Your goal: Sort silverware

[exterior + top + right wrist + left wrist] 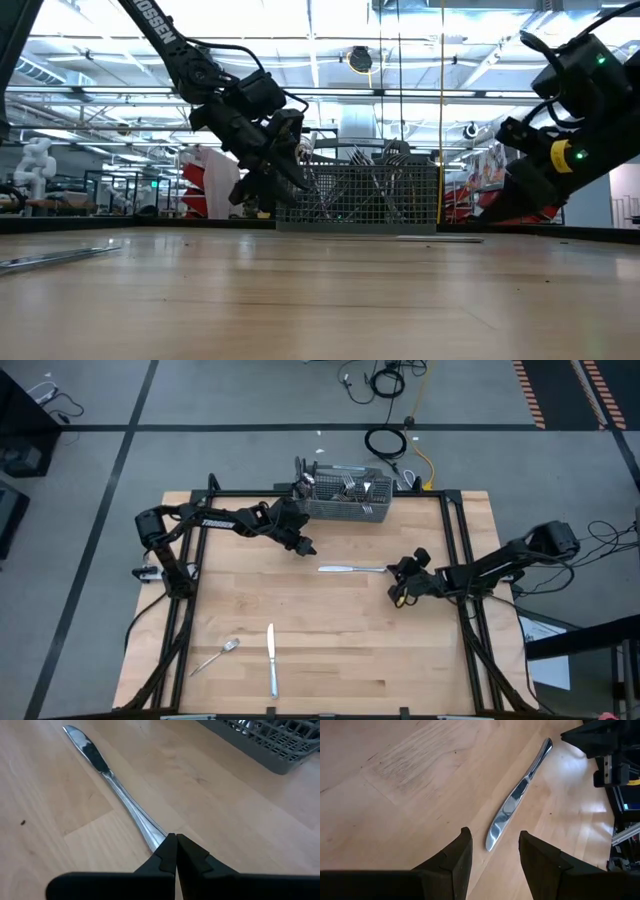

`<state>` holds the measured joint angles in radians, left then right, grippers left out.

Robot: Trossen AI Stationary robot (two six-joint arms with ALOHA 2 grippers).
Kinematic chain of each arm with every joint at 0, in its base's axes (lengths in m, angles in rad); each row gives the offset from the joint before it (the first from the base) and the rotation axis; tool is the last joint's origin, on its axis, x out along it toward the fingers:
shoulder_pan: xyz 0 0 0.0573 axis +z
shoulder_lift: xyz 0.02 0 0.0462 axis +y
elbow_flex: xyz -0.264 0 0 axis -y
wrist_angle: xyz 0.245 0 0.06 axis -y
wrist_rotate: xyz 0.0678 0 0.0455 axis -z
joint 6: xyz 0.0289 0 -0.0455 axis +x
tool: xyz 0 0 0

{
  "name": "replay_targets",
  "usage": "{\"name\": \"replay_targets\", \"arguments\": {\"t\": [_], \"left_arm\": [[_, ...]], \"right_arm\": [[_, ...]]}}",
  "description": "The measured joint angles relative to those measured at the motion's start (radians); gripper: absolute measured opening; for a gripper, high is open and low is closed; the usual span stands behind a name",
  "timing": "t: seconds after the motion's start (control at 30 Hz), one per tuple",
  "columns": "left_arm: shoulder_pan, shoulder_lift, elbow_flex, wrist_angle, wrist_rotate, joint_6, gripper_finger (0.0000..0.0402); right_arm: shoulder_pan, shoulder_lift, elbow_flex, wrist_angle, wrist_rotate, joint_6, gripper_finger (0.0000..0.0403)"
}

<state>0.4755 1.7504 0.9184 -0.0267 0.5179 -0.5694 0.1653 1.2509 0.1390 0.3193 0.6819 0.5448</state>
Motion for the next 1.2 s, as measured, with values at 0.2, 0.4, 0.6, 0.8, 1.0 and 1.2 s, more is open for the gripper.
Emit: {"name": "replay_targets", "arguments": {"t": [0.2,0.4,0.6,0.8,1.0,1.2], "left_arm": [[0.0,0.0,0.0,0.003,0.0,0.0,0.0165],[0.0,0.0,0.0,0.003,0.0,0.008,0.0165],[-0.003,0.0,0.0,-0.002,0.003,0.029,0.0165],[-0.051,0.0,0.0,-0.021,-0.005,0.177,0.0165],[-0.134,0.0,0.0,-0.063,-0.089,0.285,0.0165],[-0.188,0.001,0.0,-0.073,-0.204,0.436,0.0165]], "right_arm": [[-0.001,0.039,0.0,0.025,-0.006,-0.011,0.0],[-0.013,0.086,0.001,0.08,-0.024,-0.058,0.0],[-0.029,0.156,0.002,0.128,-0.045,-0.052,0.0],[-0.029,0.213,0.004,0.18,-0.044,-0.027,0.0],[-0.029,0.224,0.003,0.188,-0.047,-0.028,0.0],[-0.029,0.224,0.003,0.186,-0.053,-0.032,0.0]]}}
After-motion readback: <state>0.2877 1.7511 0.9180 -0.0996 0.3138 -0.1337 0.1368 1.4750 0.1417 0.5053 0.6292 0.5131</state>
